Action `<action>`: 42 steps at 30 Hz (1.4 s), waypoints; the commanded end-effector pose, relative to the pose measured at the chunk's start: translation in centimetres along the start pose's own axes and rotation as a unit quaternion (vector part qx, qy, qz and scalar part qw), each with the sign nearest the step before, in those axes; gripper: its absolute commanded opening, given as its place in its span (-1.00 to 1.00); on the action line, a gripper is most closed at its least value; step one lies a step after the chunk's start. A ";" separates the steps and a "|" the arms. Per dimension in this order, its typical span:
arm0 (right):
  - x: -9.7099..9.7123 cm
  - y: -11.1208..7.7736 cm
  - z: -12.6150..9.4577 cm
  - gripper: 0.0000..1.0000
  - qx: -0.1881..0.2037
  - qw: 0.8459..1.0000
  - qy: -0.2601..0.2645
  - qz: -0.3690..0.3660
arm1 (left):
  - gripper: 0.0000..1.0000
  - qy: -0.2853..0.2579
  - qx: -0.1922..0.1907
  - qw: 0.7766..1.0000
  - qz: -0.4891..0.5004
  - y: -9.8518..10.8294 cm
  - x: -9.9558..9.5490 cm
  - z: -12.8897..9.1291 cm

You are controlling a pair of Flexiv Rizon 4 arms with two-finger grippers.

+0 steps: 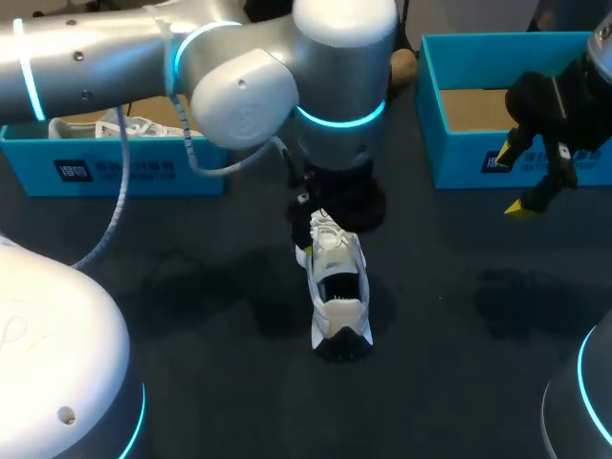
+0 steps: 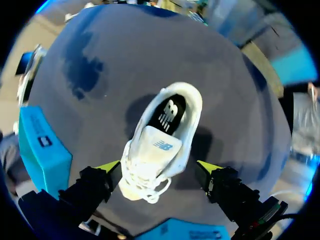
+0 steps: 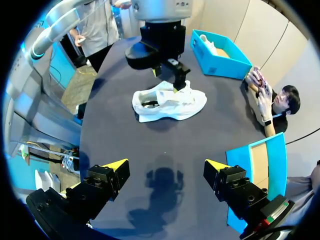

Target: Take the shoe out of the shoebox, open the shoe tongue, remove and reinsert the insole, then place the shoe into the shoebox

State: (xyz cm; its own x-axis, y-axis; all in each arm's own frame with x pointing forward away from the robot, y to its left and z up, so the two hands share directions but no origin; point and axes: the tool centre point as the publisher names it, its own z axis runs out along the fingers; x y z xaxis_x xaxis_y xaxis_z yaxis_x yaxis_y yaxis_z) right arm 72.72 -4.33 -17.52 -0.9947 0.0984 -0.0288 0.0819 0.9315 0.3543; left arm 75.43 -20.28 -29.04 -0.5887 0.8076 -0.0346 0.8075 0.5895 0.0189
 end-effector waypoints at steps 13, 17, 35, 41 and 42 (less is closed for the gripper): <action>-0.1 0.0 0.1 1.00 0.001 1.000 0.001 0.000 | 1.00 -0.014 0.030 0.984 -0.176 -0.8 0.8 -0.4; -0.1 0.0 0.1 1.00 0.001 1.000 0.001 0.000 | 1.00 -0.023 0.026 0.967 -0.253 -1.8 1.6 -0.6; -0.1 0.0 0.1 1.00 0.001 1.000 0.001 0.000 | 0.16 -0.043 0.000 0.892 -0.450 -5.7 4.4 -0.5; -0.1 0.0 0.1 1.00 0.001 1.000 0.001 0.000 | 0.41 -0.028 -0.009 0.894 -0.446 -7.7 5.3 1.0; -0.1 0.0 0.1 1.00 0.001 1.000 0.001 0.000 | 0.43 -0.028 -0.009 0.893 -0.449 -7.9 5.5 1.1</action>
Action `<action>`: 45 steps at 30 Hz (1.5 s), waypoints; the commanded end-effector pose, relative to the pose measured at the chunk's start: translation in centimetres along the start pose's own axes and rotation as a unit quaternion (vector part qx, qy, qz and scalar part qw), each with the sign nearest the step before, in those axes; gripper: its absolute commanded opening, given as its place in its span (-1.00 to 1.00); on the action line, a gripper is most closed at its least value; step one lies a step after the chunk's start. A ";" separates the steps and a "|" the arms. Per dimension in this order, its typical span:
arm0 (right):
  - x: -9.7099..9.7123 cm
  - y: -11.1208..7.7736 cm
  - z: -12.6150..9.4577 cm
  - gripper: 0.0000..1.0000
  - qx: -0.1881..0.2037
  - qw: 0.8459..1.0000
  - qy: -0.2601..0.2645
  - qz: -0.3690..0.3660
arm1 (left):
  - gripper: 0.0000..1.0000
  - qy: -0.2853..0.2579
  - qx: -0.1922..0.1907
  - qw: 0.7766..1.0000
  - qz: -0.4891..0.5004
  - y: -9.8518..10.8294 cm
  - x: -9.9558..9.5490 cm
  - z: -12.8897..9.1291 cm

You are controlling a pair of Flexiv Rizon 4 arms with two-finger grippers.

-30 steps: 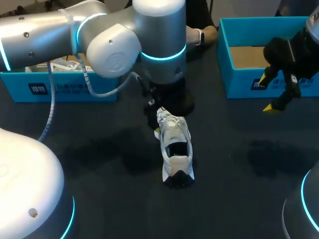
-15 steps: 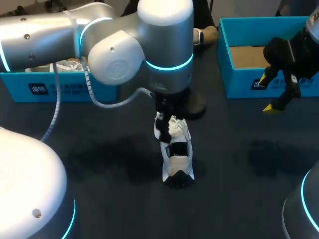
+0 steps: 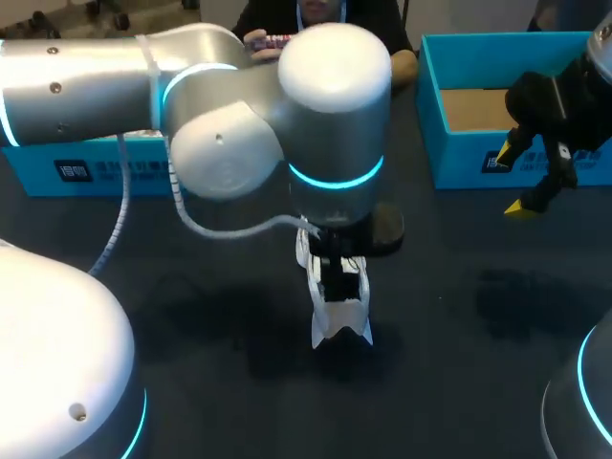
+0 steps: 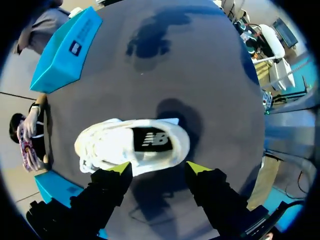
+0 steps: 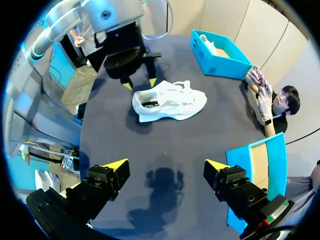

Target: Take the shoe out of the shoebox, open the shoe tongue, remove and reinsert the insole, then place the shoe into the shoebox

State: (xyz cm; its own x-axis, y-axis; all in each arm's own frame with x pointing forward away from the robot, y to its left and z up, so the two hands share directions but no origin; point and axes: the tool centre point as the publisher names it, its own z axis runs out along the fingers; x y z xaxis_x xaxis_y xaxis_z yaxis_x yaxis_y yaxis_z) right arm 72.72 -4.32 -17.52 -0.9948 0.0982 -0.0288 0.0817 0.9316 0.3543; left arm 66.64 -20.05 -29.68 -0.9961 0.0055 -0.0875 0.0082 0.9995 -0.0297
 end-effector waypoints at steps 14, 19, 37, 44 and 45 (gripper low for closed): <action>-0.1 0.0 0.1 1.00 0.001 1.000 0.001 0.000 | 0.41 -0.001 -0.009 1.000 -0.014 -0.9 2.3 4.4; -0.1 0.0 0.1 1.00 0.001 1.000 0.001 0.000 | 0.50 0.006 -0.002 1.000 -0.022 -0.7 2.9 5.4; -0.1 0.0 0.1 1.00 0.001 1.000 0.001 0.000 | 0.58 0.010 0.015 0.999 -0.033 -1.2 3.4 8.1; -0.1 0.0 0.1 1.00 0.001 1.000 0.001 0.000 | 0.15 0.000 0.005 0.999 -0.039 -1.3 3.9 9.1; -0.1 0.0 0.1 1.00 0.001 1.000 0.001 0.000 | -0.02 0.000 0.005 0.999 -0.041 -1.3 3.9 9.2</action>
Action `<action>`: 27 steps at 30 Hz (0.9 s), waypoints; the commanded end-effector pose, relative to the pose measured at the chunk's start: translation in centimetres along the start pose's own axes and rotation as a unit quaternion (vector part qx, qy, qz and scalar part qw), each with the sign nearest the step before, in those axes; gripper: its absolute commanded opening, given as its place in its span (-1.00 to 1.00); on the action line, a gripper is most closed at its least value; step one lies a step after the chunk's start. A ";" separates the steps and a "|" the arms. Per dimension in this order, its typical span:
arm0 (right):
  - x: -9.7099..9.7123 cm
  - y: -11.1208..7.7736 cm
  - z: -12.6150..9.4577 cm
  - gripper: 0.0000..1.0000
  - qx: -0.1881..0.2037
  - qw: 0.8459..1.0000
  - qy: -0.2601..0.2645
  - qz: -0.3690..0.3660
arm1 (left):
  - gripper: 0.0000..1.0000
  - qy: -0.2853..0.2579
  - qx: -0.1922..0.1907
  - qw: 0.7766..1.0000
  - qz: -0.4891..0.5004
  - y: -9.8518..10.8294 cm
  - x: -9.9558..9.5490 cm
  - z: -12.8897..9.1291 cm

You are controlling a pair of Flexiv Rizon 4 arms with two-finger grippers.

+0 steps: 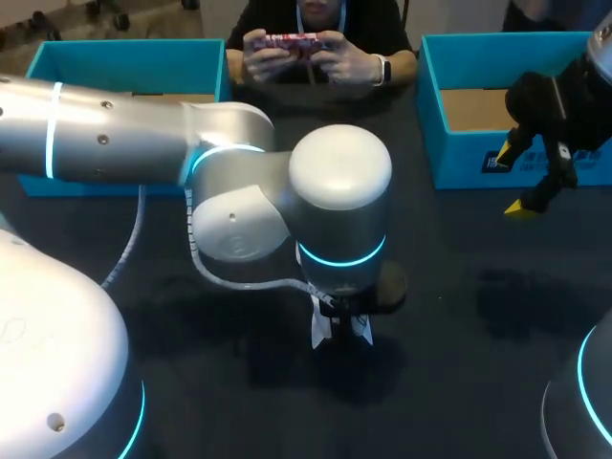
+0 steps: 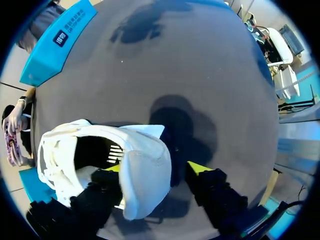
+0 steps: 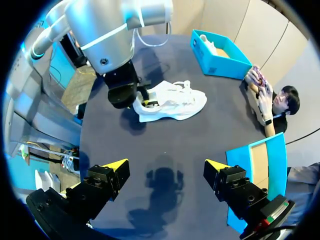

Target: Take the shoe out of the shoebox, open the shoe tongue, remove and reinsert the insole, then place the shoe into the shoebox

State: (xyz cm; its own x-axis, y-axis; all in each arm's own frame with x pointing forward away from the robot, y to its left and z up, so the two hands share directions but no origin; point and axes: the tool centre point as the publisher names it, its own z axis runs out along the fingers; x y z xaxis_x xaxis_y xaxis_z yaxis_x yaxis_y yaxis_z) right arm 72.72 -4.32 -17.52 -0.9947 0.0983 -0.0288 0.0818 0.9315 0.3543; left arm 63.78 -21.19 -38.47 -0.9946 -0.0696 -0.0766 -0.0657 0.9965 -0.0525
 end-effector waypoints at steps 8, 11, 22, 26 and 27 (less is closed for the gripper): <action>-0.1 0.0 0.1 1.00 0.001 1.000 0.001 0.000 | -1.00 -0.006 -0.018 1.000 -0.016 -0.3 0.1 1.0; -0.1 0.0 0.1 1.00 0.001 1.000 0.001 0.000 | -1.00 0.008 -0.032 0.999 -0.020 0.0 -0.3 0.5; -0.1 0.0 0.1 1.00 0.001 1.000 0.001 0.000 | -1.00 0.012 -0.026 1.000 0.010 1.5 -1.3 -6.0; -0.1 0.0 0.1 1.00 0.001 1.000 0.001 0.000 | -1.00 0.031 -0.033 0.999 0.004 1.6 -2.0 -9.0; -0.1 0.0 0.1 1.00 0.001 1.000 0.001 0.000 | -1.00 0.033 -0.033 0.999 0.003 1.6 -2.1 -9.7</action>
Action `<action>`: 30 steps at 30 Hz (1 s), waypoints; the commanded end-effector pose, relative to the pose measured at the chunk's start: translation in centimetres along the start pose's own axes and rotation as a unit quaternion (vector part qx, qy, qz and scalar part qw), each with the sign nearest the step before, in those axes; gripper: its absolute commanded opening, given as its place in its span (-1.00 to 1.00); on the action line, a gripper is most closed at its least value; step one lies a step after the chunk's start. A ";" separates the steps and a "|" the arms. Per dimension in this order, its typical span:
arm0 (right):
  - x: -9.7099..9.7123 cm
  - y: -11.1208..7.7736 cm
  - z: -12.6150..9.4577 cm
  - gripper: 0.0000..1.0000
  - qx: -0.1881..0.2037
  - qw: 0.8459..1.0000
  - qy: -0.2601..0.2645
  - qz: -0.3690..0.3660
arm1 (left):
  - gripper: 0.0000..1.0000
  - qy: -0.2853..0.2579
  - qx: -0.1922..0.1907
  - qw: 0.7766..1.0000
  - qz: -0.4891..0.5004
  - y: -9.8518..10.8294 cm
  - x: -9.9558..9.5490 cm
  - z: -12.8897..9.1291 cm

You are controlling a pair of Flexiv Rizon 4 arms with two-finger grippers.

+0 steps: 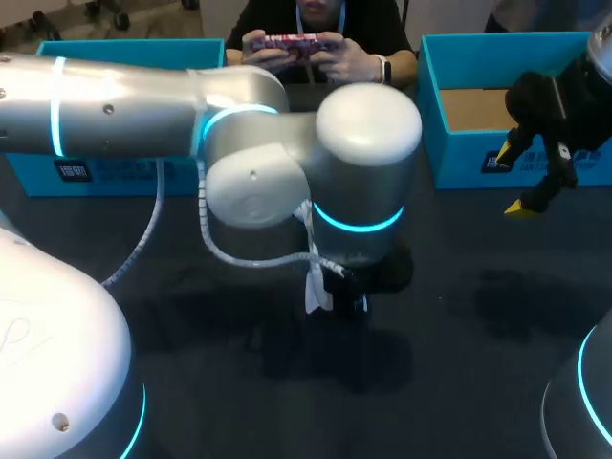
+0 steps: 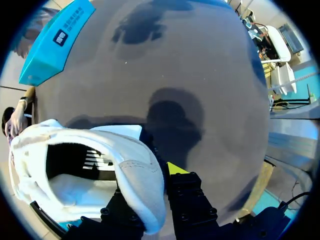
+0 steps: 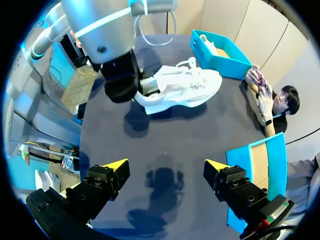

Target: Take the shoe out of the shoebox, open the shoe tongue, remove and reinsert the insole, then place the shoe into the shoebox

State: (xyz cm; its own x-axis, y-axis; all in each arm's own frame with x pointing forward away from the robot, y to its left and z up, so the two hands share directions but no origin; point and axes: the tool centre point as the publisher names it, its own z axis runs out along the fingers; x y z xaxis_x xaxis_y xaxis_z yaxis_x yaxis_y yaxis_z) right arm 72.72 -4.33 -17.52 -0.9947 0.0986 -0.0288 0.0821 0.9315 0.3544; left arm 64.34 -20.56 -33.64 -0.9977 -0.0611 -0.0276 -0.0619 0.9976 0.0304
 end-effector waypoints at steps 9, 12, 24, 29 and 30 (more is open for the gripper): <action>-0.1 0.0 0.1 1.00 0.001 1.000 0.001 0.000 | -1.00 0.039 0.001 0.999 0.002 2.1 -1.6 -10.3; -0.1 0.0 0.1 1.00 0.001 1.000 0.001 0.000 | -1.00 0.054 0.001 0.999 0.000 2.0 -1.8 -11.5; -0.1 0.0 0.1 1.00 0.001 1.000 0.001 0.000 | -1.00 0.085 0.021 0.996 -0.004 0.8 -2.8 -16.0; -0.1 0.0 0.1 1.00 0.001 1.000 0.001 0.000 | -1.00 0.085 0.021 0.996 -0.004 0.8 -2.8 -16.0; -0.1 0.0 0.1 1.00 0.001 1.000 0.001 0.000 | -1.00 0.085 0.021 0.996 -0.004 0.8 -2.8 -16.0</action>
State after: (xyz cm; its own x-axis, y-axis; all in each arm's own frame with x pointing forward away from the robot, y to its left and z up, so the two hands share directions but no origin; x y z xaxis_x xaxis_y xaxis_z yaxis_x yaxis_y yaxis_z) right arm 72.72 -4.33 -17.52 -0.9947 0.0983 -0.0288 0.0818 0.9315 0.3543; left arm 66.77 -20.27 -17.67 -0.9871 -0.0698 0.1439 -0.0716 0.9974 -0.0076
